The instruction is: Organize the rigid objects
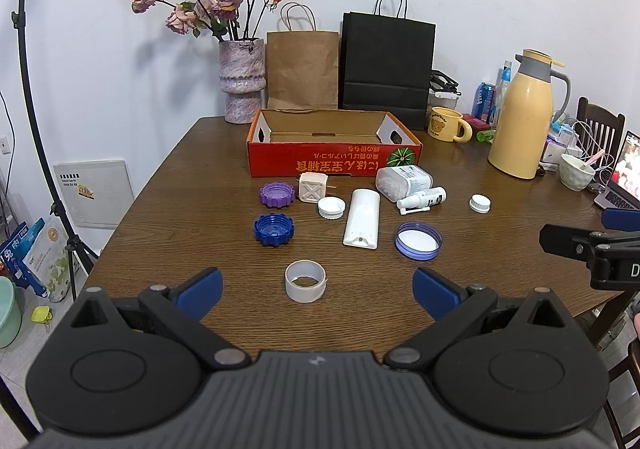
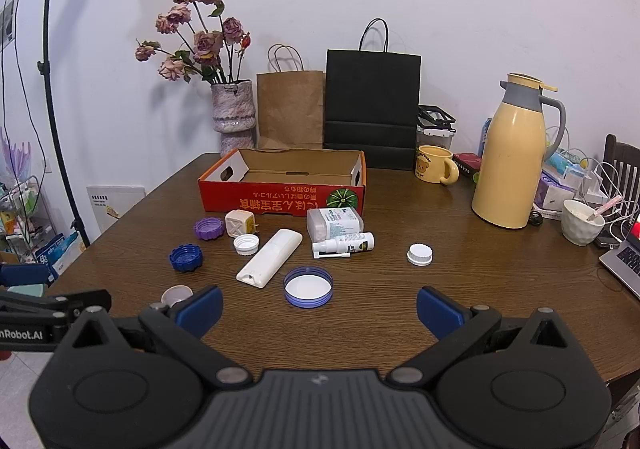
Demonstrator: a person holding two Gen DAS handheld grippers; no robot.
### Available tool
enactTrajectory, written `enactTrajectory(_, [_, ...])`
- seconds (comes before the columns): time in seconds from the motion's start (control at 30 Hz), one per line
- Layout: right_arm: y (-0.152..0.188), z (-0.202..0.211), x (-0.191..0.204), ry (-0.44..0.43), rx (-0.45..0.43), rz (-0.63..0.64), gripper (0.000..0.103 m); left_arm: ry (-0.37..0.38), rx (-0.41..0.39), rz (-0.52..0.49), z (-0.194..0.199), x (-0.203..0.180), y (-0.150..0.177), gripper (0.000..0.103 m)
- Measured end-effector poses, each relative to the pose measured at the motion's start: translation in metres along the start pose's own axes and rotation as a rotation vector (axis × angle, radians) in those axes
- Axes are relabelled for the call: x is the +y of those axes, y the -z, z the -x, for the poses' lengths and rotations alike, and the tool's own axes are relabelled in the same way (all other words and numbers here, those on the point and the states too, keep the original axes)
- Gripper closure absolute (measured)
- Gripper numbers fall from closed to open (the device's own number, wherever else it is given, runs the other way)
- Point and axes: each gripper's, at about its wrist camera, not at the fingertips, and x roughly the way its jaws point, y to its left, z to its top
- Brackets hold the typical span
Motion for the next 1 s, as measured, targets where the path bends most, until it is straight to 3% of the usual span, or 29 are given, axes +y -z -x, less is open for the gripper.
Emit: enactTrajectory(1.0, [0.003,-0.019,-0.004,0.003,0.020,0.008,0.000,0.005,0.022,0.001,-0.016,-0.006,-0.001,0.000])
